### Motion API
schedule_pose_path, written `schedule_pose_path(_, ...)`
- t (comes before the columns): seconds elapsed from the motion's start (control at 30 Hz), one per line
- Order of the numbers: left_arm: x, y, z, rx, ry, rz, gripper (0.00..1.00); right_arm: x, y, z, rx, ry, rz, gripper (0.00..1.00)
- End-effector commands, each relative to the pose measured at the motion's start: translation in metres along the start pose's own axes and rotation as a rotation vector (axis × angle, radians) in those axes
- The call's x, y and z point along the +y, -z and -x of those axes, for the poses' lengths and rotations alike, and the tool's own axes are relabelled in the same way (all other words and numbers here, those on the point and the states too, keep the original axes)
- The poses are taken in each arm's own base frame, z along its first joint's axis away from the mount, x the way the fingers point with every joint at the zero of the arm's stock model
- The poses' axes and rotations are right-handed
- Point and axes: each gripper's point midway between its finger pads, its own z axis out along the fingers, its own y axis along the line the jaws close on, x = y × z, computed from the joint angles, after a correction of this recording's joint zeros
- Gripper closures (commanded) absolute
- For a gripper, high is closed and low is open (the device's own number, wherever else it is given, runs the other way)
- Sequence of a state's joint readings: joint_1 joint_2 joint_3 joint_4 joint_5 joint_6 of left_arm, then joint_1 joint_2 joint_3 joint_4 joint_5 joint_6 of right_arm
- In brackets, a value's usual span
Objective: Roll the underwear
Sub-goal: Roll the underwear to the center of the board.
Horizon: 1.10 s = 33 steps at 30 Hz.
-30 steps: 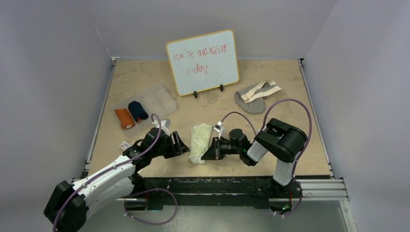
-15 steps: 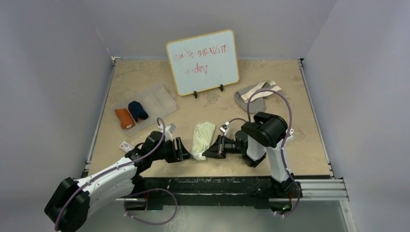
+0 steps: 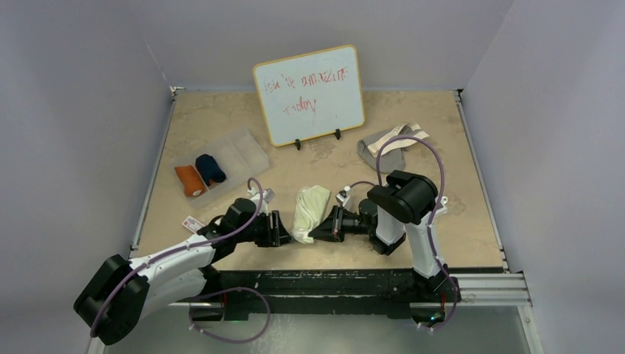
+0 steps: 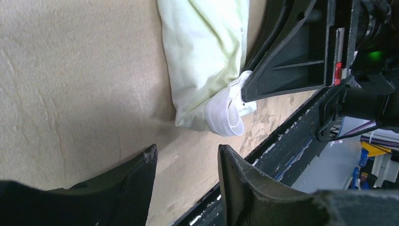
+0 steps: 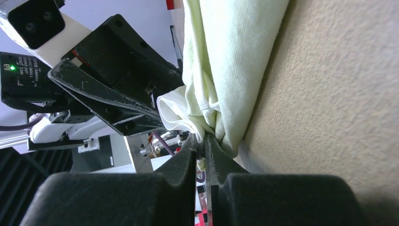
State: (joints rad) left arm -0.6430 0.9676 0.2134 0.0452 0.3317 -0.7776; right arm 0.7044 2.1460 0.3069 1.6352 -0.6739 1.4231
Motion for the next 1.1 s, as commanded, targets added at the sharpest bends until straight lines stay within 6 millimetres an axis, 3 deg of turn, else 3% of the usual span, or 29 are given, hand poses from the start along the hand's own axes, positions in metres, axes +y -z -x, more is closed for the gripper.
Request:
schedule_pose_path(0.0, -0.024, -0.002, 0.034, -0.104, -0.133, -0.064, 0.52, -0.031, 0.008, -0.015, 0.017, -0.031, -0.069, 0.91)
schedule_pose_path(0.23, -0.024, -0.013, 0.045, -0.101, -0.177, -0.045, 0.55, -0.028, 0.009, -0.013, 0.011, -0.024, -0.059, 0.89)
schedule_pose_path(0.57, -0.013, -0.03, 0.041, -0.078, -0.145, -0.017, 0.61, -0.026, 0.011, -0.012, 0.001, -0.014, -0.047, 0.85)
schedule_pose_path(0.73, -0.001, -0.036, 0.038, -0.059, -0.123, 0.035, 0.64, -0.024, 0.012, -0.011, -0.006, 0.007, -0.042, 0.77)
schedule_pose_path(1.07, 0.003, -0.045, 0.027, -0.007, -0.137, 0.056, 0.77, -0.016, 0.017, -0.011, -0.032, 0.089, -0.028, 0.67)
